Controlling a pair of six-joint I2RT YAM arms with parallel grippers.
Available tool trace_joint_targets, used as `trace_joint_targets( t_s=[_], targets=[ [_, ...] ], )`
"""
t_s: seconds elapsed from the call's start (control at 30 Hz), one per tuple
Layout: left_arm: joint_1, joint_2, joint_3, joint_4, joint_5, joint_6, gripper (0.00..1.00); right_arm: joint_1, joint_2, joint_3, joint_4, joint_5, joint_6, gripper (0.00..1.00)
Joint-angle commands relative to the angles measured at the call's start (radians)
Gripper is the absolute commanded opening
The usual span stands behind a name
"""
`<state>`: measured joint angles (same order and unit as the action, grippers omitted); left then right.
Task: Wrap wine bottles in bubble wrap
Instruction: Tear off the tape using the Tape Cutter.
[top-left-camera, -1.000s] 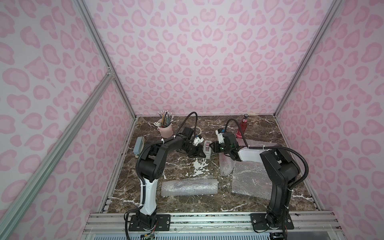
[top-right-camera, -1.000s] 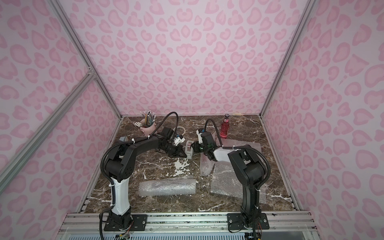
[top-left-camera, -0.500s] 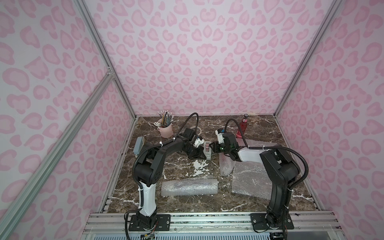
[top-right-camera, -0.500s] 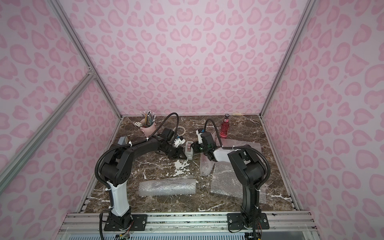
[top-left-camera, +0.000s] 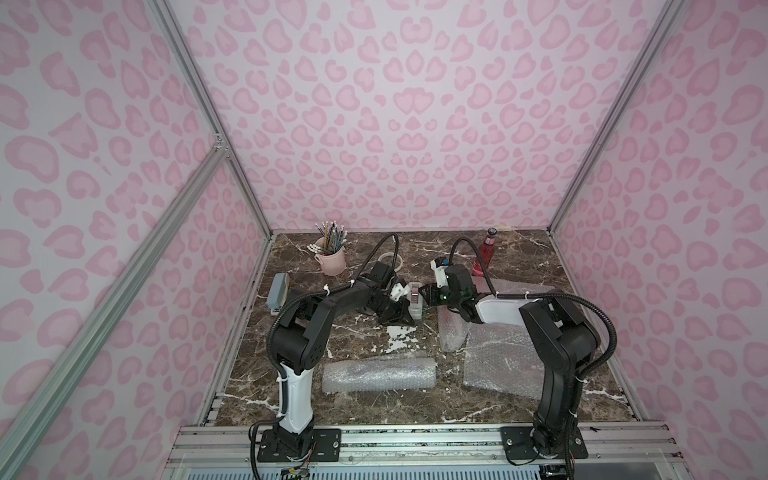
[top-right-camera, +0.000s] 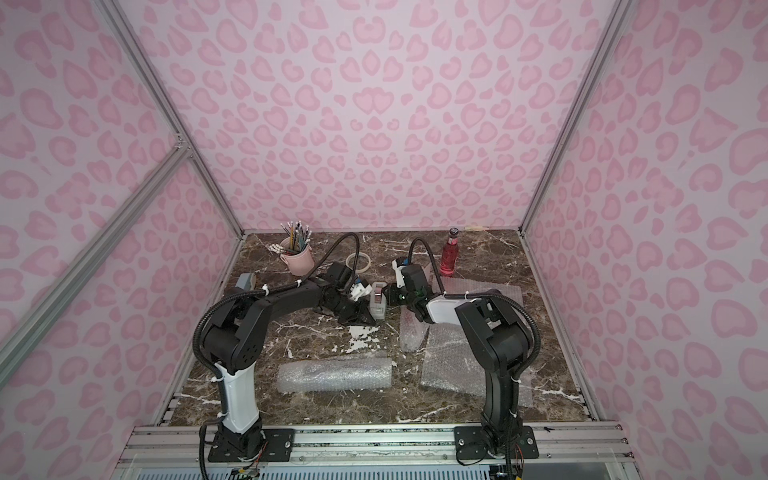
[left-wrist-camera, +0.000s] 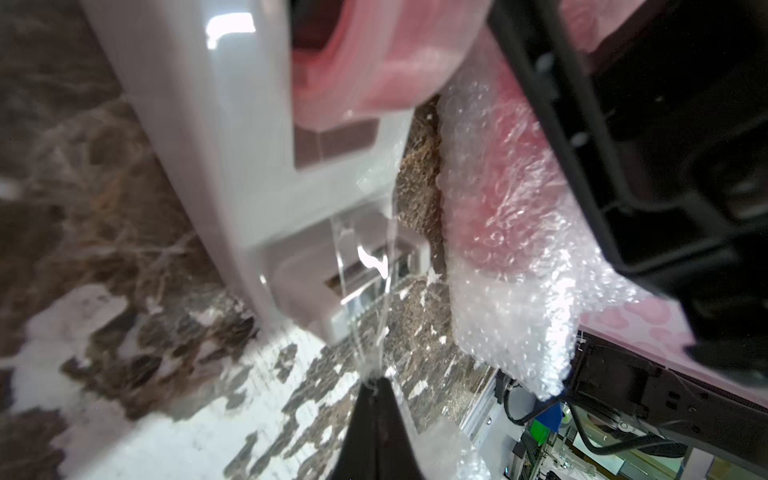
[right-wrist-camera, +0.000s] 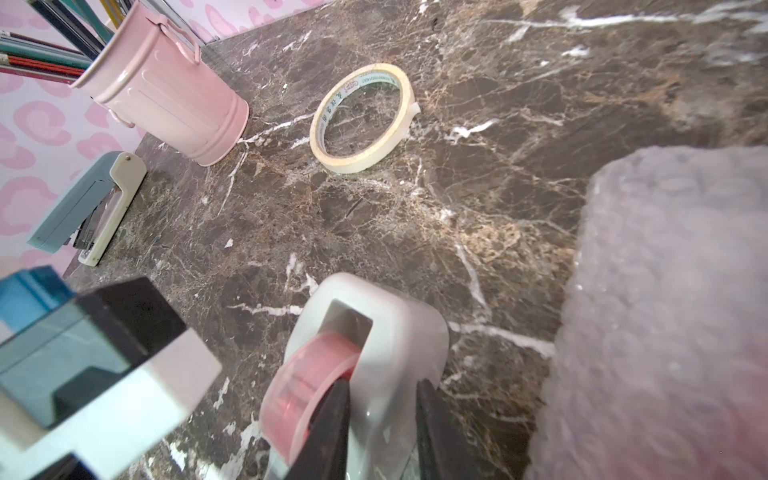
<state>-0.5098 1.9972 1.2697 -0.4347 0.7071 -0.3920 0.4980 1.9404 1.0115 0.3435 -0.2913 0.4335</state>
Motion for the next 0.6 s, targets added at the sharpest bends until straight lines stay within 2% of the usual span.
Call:
trace_joint_targets(
  t_s=[0.0,0.2,0.37,0.5,0.57],
  targets=[
    [-0.004,0.028,0.001,-0.055,-0.043,0.014,0.03,-0.002,0.024,-0.022,-0.181,0.047,0.017,0.29],
    [-0.018,0.078,0.013,-0.118,-0.189,0.054,0.03,0.000,0.020,-0.025,-0.188,0.059,0.016,0.28],
    [-0.019,0.058,0.018,-0.174,-0.274,0.092,0.03,0.000,0.011,-0.018,-0.196,0.066,0.010,0.28],
    [-0.016,-0.013,0.007,-0.170,-0.240,0.111,0.03,-0.001,-0.036,-0.033,-0.158,0.048,-0.008,0.30],
    [-0.015,-0.043,0.028,-0.198,-0.228,0.126,0.03,-0.002,-0.073,-0.035,-0.143,0.028,-0.038,0.33]
  ],
)
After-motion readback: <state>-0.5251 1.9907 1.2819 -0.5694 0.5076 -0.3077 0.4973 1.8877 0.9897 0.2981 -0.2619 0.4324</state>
